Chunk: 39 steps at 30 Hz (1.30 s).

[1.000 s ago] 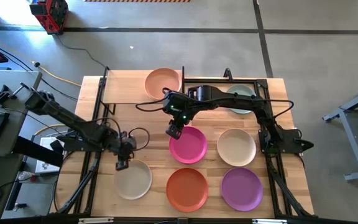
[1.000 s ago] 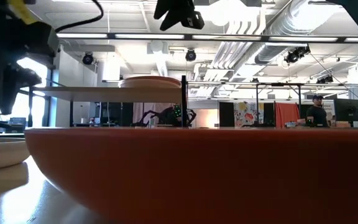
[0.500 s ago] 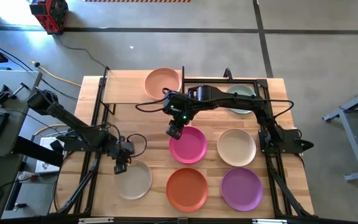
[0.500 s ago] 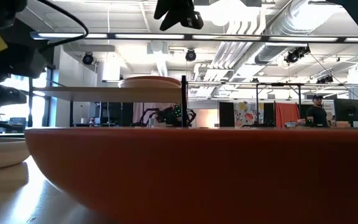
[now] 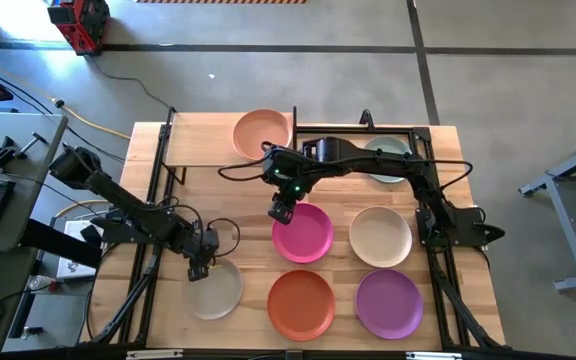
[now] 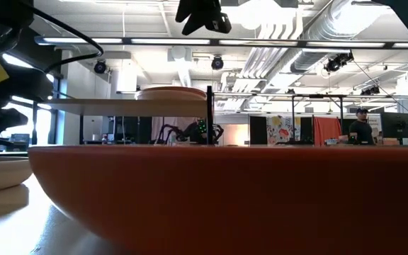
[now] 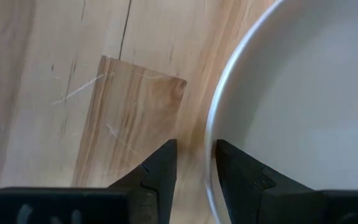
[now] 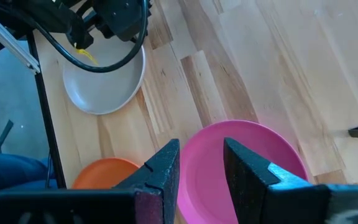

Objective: Place and stack plates onto a shelf
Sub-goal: Stack the gray plate on top of the brown plate on the shelf

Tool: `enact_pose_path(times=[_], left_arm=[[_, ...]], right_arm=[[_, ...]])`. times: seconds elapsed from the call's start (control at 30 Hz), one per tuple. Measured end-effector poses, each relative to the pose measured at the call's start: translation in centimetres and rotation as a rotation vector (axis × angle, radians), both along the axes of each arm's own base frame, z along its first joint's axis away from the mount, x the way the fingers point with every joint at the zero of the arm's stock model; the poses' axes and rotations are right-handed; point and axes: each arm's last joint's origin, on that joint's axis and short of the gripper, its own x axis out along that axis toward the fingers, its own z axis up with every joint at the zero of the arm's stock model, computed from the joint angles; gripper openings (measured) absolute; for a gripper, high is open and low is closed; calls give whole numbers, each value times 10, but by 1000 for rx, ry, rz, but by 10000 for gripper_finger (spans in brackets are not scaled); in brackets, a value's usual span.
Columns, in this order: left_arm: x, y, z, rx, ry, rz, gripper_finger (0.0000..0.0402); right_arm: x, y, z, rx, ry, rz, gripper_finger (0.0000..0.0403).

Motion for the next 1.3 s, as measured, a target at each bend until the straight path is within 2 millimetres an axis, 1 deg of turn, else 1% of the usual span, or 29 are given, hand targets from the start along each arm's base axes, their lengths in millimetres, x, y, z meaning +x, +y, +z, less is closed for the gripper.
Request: enact_pose_path(times=[0.13,0.3,0.37,0.73,0.93,1.1,1.3], left_arm=[[0,0,2,-10,-19,0,74],[0,0,4,-22,-41,-1,20],[0,0,4,-25,-41,-1,7],[0,0,4,-19,-42,0,2],[-4,4,10,18,-59,12,1],[-11,10,29,99,-55,25,1],[-16,16,56,169,-101,38,1]], right_arm=[[0,0,0,-4,-1,6,103],[0,0,0,-3,-1,6,103],[0,0,0,-3,-1,6,103],[0,0,0,-1,-1,7,103],[0,0,0,-1,-1,7,103],[0,-1,0,-16,-1,0,103],[0,-2,0,-99,0,-25,108]])
